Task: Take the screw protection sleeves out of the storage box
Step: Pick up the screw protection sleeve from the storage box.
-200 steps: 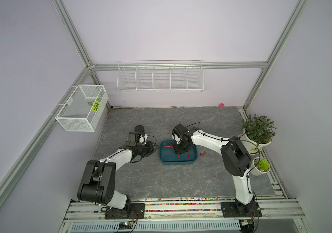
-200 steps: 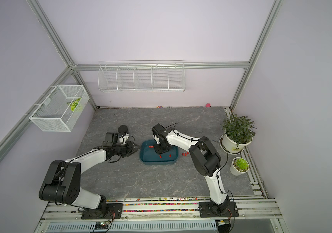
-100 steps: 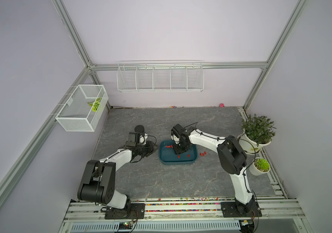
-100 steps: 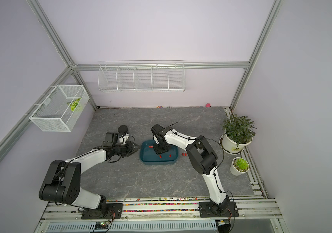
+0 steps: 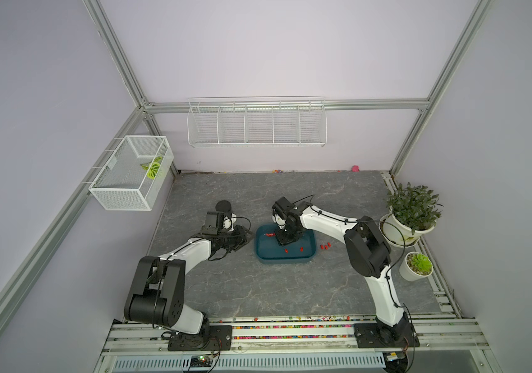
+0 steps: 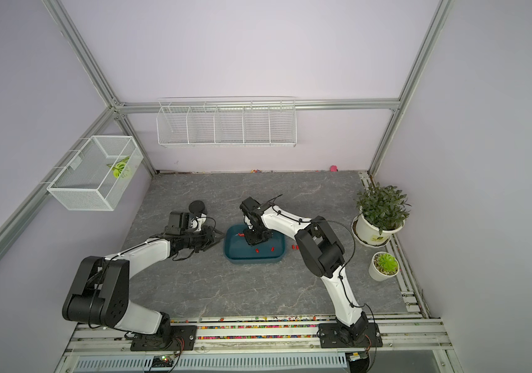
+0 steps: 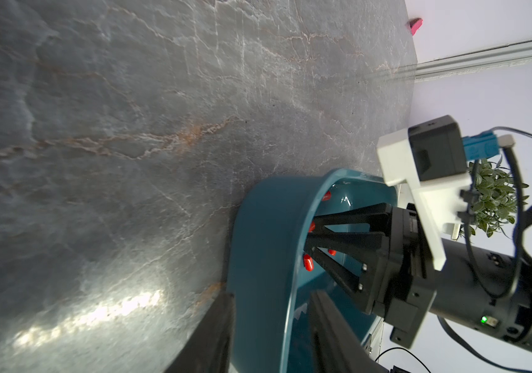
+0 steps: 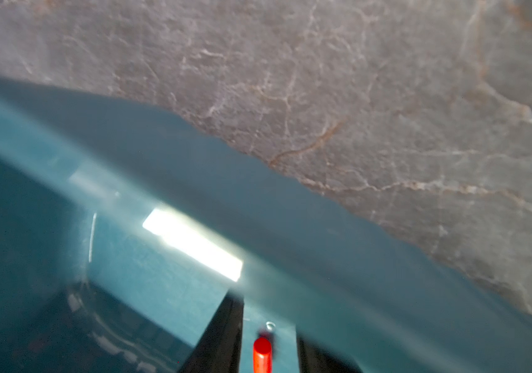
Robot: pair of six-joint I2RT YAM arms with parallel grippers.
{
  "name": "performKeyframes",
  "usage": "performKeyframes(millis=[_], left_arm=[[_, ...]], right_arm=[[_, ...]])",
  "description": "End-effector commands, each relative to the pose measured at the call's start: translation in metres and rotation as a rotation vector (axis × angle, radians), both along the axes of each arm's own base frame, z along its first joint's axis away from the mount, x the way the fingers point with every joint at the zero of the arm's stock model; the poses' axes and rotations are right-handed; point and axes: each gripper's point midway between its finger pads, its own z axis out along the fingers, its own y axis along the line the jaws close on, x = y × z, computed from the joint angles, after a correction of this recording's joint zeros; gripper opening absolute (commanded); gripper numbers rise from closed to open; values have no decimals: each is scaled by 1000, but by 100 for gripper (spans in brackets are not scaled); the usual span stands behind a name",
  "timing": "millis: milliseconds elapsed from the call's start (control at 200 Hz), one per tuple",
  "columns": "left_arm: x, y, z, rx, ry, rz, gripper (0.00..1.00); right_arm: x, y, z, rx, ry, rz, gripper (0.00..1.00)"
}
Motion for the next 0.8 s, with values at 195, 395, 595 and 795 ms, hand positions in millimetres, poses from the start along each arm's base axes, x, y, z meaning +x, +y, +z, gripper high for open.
performKeyframes(millis=[195, 395, 595, 795], left_arm=[[-4, -2, -1, -2, -5, -15, 44], [-4, -1, -1, -2, -7, -14, 44], [-4, -1, -1, -3, -7, -12, 44], [-4, -2, -1, -2, -7, -13, 44]], right_arm=[[-6, -5, -15, -41, 56, -10, 30], [-7, -4, -14, -37, 58, -9, 25], [-6, -3, -7, -9, 40, -8, 18], [-7, 0, 8, 44, 11, -1, 14]])
